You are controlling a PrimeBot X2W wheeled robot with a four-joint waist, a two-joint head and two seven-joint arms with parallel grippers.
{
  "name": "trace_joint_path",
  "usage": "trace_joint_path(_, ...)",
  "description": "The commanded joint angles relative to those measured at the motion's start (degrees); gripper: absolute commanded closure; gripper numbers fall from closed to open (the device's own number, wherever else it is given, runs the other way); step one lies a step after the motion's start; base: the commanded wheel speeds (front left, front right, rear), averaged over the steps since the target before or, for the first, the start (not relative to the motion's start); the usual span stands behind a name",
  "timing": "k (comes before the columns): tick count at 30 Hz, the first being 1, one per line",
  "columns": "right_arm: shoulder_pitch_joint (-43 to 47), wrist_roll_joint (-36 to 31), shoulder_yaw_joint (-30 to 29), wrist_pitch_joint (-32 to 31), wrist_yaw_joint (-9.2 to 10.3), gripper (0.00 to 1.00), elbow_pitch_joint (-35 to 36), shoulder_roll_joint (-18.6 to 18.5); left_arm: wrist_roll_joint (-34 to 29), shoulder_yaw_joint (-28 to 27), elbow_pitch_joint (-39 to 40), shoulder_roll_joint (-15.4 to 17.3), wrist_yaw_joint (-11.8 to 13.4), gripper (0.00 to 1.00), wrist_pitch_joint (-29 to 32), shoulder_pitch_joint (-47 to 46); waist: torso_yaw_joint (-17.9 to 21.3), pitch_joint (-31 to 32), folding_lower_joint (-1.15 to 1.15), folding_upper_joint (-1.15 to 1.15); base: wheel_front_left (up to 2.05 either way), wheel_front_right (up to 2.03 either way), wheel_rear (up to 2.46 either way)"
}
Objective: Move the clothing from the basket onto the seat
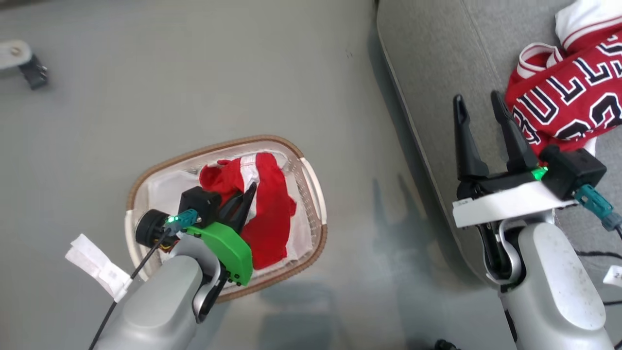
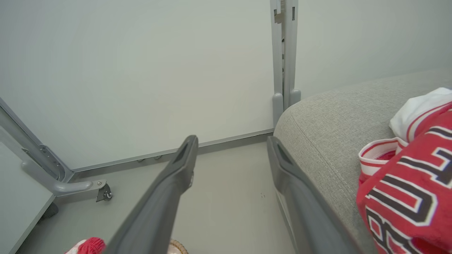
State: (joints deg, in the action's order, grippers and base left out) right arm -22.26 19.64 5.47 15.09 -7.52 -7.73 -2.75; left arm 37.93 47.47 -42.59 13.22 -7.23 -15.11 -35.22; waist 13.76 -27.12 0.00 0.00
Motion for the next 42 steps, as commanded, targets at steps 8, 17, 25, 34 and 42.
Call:
trace_joint_path(8, 4.7, -0.66, -0.84, 0.11, 0.06, 0.0, -1.93, -0.29, -7.96, -9.22, 9.59, -2.46, -0.35, 1.0, -0.04, 4.99, -7.97, 10.4, 0.0, 0.0, 0.0, 0.0, 0.0)
trace_joint_path(17, 8.58, -1.69, -0.38, 0.11, 0.06, 0.0, -3.25, -0.3, -11.73, -13.96, 20.24, -4.43, -0.35, 1.0, -0.05, 6.67, -10.41, 15.9, 0.0, 0.0, 0.0, 0.0, 0.0)
trace_joint_path(25, 10.86, -2.23, 0.08, 0.11, 0.06, 0.0, -4.26, -0.29, -12.84, -16.22, 27.09, -4.78, -0.34, 1.0, -0.05, 4.85, -11.17, 18.33, 0.0, 0.0, 0.0, 0.0, 0.0)
trace_joint_path(34, 12.35, -3.72, 2.34, 0.11, 0.06, 0.0, -4.7, -0.27, -13.43, -17.69, 31.96, -5.38, -0.33, 1.0, -0.05, 3.66, -11.61, 19.79, 0.0, 0.0, 0.0, 0.0, 0.0)
trace_joint_path(42, 8.13, -6.49, 11.48, 0.11, 0.06, 0.0, -2.64, -0.27, -13.06, -17.19, 32.81, -5.99, -0.34, 1.0, -0.05, 4.92, -12.28, 20.03, 0.0, 0.0, 0.0, 0.0, 0.0)
